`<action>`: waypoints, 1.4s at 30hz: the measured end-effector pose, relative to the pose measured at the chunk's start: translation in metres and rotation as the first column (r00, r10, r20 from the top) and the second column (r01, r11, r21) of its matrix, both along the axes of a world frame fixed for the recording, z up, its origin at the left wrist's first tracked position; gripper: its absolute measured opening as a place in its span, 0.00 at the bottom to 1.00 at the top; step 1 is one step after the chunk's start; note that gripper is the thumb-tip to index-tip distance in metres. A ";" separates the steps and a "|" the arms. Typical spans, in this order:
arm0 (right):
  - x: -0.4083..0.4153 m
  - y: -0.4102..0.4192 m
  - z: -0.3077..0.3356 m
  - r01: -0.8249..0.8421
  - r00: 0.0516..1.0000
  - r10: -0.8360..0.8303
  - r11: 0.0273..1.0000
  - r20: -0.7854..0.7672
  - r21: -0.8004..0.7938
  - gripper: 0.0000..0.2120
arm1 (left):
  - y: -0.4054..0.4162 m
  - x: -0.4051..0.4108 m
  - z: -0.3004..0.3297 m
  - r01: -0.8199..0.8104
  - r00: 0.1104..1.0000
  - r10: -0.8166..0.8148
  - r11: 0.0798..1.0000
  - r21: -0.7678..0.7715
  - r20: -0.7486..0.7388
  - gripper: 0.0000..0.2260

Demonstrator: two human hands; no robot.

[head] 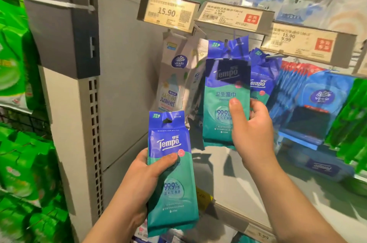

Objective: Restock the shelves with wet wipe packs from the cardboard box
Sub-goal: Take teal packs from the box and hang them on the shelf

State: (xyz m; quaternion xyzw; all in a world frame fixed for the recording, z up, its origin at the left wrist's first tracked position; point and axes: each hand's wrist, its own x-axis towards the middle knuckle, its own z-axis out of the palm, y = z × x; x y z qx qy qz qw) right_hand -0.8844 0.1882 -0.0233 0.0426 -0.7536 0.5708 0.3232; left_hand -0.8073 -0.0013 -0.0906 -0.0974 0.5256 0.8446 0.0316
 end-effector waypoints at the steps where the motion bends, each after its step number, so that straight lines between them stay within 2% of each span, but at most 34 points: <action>1: -0.006 0.000 0.001 0.029 1.000 -0.029 1.000 -0.003 0.011 0.24 | 0.000 -0.001 0.000 0.000 1.000 0.000 1.000 -0.003 0.001 0.21; 3: -0.016 0.000 0.003 0.090 0.996 -0.090 0.995 -0.012 0.045 0.23 | 0.000 -0.003 -0.001 -0.002 1.000 0.002 1.000 -0.012 0.000 0.20; 6: -0.029 0.000 0.006 0.140 0.990 -0.141 0.989 0.008 0.055 0.13 | -0.002 -0.004 -0.002 -0.013 1.000 0.013 1.000 -0.019 0.002 0.19; 8: -0.037 -0.001 0.006 0.166 0.986 -0.168 0.984 0.021 0.060 0.12 | -0.004 -0.004 -0.001 -0.017 1.000 0.017 1.000 -0.017 -0.001 0.19; 17: -0.053 -0.011 -0.012 0.178 0.979 -0.186 0.979 0.084 0.094 0.19 | -0.010 -0.003 0.003 0.007 1.000 -0.008 1.000 -0.022 -0.025 0.24; 22: -0.050 -0.007 -0.020 0.138 0.978 -0.148 0.987 0.147 0.078 0.15 | -0.011 -0.002 0.005 0.021 0.999 -0.023 0.999 -0.038 -0.042 0.22; 26: -0.046 0.001 -0.033 0.128 0.971 -0.137 0.990 0.198 0.060 0.25 | -0.008 -0.001 0.005 0.030 0.998 -0.032 0.998 -0.046 -0.048 0.25; 30: -0.032 0.011 -0.041 0.119 0.955 -0.129 0.992 0.267 0.051 0.19 | -0.005 -0.001 0.003 0.039 0.997 -0.042 0.998 -0.044 -0.058 0.22; 33: -0.018 0.019 -0.048 0.111 0.949 -0.124 0.992 0.290 0.061 0.27 | -0.001 -0.001 0.004 0.066 0.996 -0.069 0.997 -0.035 -0.065 0.18; 35: -0.007 0.025 -0.052 0.104 0.944 -0.124 0.991 0.304 0.079 0.27 | 0.003 -0.003 0.004 0.064 0.995 -0.067 0.997 -0.034 -0.077 0.17; 38: 0.016 0.027 -0.051 0.034 0.947 -0.060 0.996 0.317 0.086 0.13 | 0.010 -0.006 0.005 0.068 0.994 -0.070 0.997 -0.021 -0.088 0.15; 40: 0.032 0.027 -0.051 -0.082 0.934 0.057 0.995 0.352 0.057 0.05 | 0.017 -0.009 0.008 0.097 0.991 -0.098 0.995 -0.017 -0.095 0.13; 42: 0.048 0.027 -0.053 -0.244 0.874 0.211 0.969 0.438 0.021 0.07 | 0.025 -0.012 0.011 0.116 0.988 -0.117 0.993 -0.011 -0.100 0.14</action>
